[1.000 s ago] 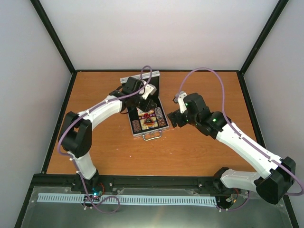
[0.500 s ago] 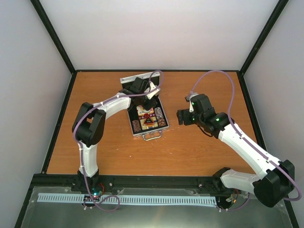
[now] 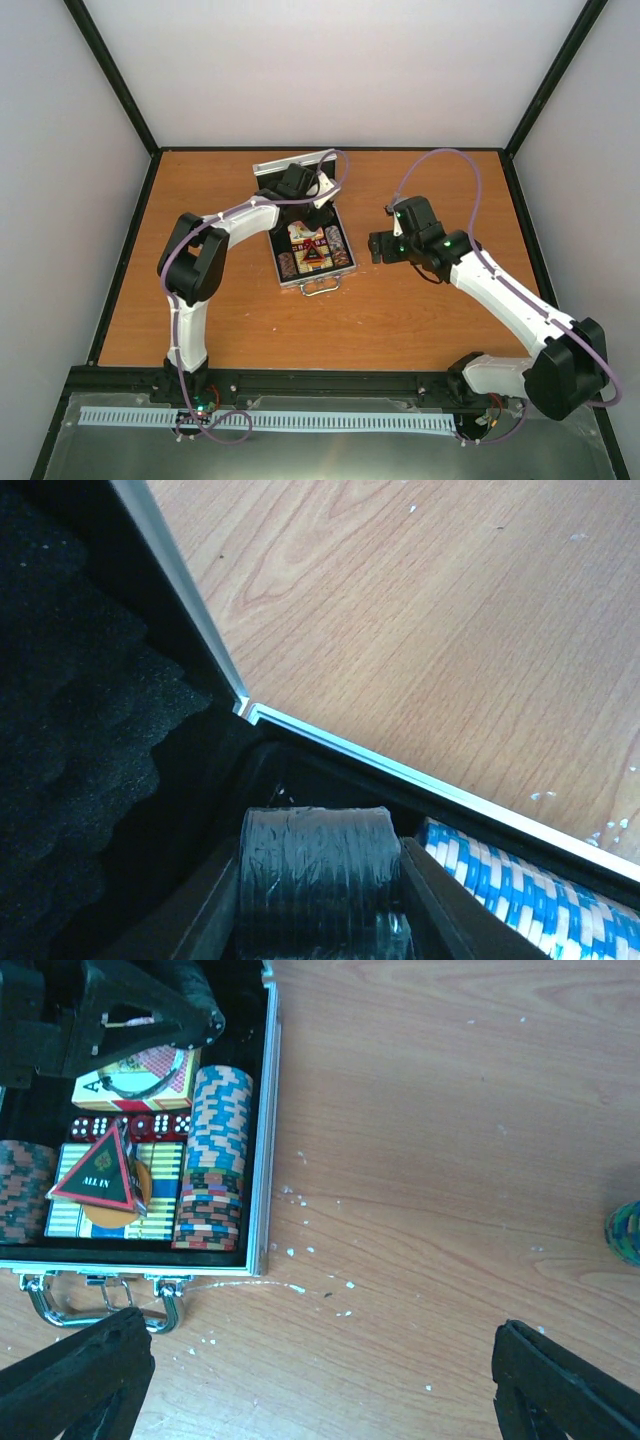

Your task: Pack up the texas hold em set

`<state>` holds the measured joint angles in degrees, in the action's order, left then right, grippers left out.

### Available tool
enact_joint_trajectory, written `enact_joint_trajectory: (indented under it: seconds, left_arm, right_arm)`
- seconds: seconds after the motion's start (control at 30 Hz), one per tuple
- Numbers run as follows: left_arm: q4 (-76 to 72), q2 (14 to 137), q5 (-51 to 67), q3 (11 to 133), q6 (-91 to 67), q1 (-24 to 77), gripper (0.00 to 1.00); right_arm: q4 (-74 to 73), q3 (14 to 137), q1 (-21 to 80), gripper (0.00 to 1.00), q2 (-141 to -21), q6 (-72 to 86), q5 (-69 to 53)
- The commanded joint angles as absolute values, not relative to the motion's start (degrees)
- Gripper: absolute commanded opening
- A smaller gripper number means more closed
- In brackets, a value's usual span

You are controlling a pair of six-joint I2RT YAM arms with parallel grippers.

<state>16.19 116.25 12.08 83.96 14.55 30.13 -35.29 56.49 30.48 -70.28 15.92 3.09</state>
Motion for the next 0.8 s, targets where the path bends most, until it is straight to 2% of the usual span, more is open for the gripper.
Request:
enact_joint_trajectory:
  seconds: [0.0,0.27,0.53,0.67,0.77]
  left_arm:
    - [13.89,117.80,15.35,84.76,15.69,30.81,0.16]
    - [16.59,119.70,17.25,85.26,16.51,30.85,0.23]
    - [16.46,117.67,17.66,85.21,13.50,30.81,0.52]
    - [16.36,115.86,17.26,84.78,12.61,30.85,0.60]
    - [16.41,114.45,16.69,84.25,11.83,30.81,0.63]
  right_arm:
    - [-35.09,58.56,29.89,0.92,-71.79,15.57,1.45]
    - [-34.99,58.89,29.53,0.92,-72.94,15.09,0.52]
    - [-34.89,58.70,29.36,0.92,-72.84,15.19,-0.12]
    - [-34.82,58.62,29.35,0.92,-73.03,15.19,-0.61]
    - [-34.77,58.65,29.36,0.92,-73.47,15.12,-1.25]
